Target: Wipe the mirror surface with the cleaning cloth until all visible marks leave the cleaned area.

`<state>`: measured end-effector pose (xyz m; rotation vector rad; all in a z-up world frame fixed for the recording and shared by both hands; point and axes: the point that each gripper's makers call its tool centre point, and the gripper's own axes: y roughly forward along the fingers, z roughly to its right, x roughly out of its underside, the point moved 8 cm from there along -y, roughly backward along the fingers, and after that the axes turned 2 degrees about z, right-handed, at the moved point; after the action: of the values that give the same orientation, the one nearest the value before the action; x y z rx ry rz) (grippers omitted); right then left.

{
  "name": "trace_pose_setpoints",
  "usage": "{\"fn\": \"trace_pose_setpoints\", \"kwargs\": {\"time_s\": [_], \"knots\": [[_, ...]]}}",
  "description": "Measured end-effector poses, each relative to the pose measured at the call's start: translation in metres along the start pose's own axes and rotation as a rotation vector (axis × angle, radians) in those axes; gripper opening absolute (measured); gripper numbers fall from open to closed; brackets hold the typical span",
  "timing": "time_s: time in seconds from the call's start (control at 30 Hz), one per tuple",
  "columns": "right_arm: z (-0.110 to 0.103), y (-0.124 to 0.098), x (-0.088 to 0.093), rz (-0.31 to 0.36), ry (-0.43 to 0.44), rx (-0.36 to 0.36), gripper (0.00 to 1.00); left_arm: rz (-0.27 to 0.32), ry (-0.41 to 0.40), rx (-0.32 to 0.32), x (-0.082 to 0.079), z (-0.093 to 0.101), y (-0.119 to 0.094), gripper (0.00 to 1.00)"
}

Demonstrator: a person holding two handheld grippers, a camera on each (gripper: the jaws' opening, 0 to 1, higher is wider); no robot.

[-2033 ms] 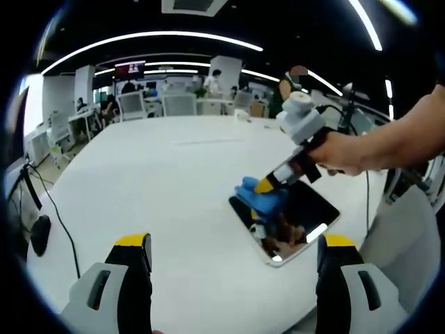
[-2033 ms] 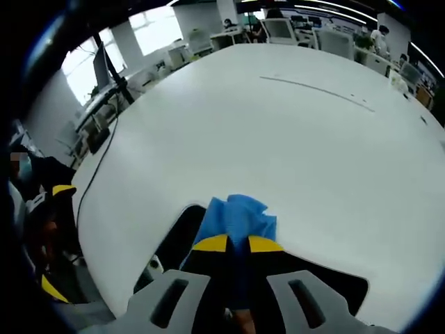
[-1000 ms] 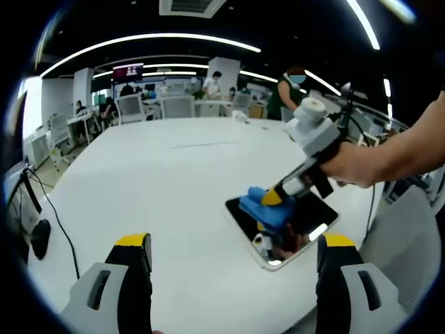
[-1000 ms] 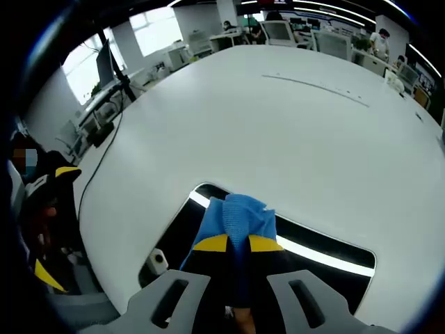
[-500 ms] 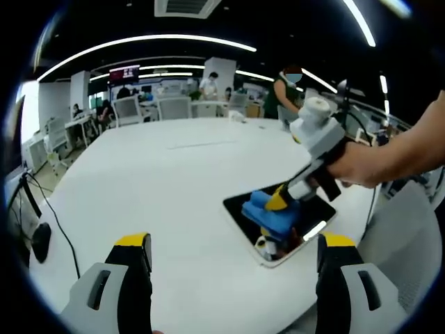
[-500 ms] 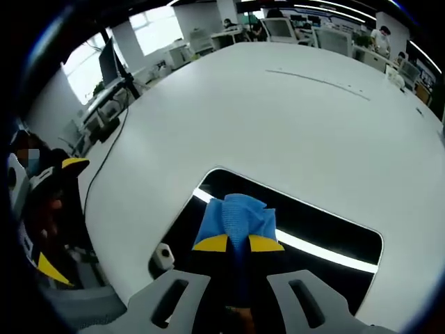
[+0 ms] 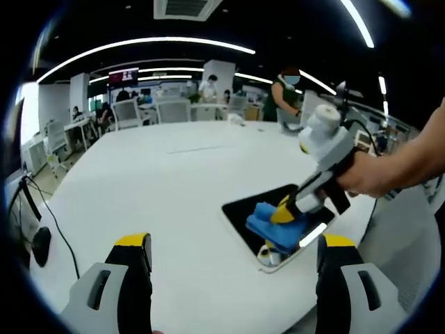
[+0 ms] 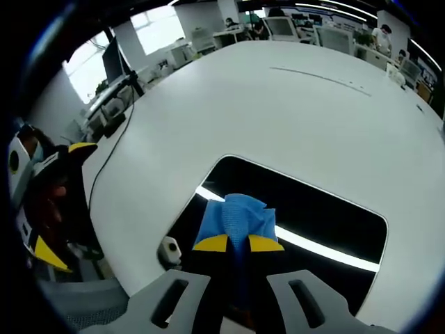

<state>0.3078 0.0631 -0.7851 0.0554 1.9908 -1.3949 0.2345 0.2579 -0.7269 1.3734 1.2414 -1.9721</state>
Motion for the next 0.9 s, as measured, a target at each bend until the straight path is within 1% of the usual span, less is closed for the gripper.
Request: {"fn": "trace_pose_setpoints", "kwargs": {"time_s": [0.17,0.23,0.6,0.9], "knots": [[-0.004,-0.003,0.005,0.002,0.001,-0.005,0.03,0.003,0.002,0.000,0.000,-0.001,0.001,1.00],[-0.007,-0.003,0.007,0.002,-0.026,0.000,0.03,0.006,-0.001,-0.004,0.000,-0.001,0.001,1.00],[-0.010,-0.006,0.012,-0.004,-0.011,-0.009,0.03,0.006,0.008,-0.011,-0.001,0.002,-0.001,1.00],[-0.016,-0.010,0.020,-0.013,-0.010,-0.017,0.03,0.000,0.007,-0.019,0.002,0.001,-0.004,1.00]]}}
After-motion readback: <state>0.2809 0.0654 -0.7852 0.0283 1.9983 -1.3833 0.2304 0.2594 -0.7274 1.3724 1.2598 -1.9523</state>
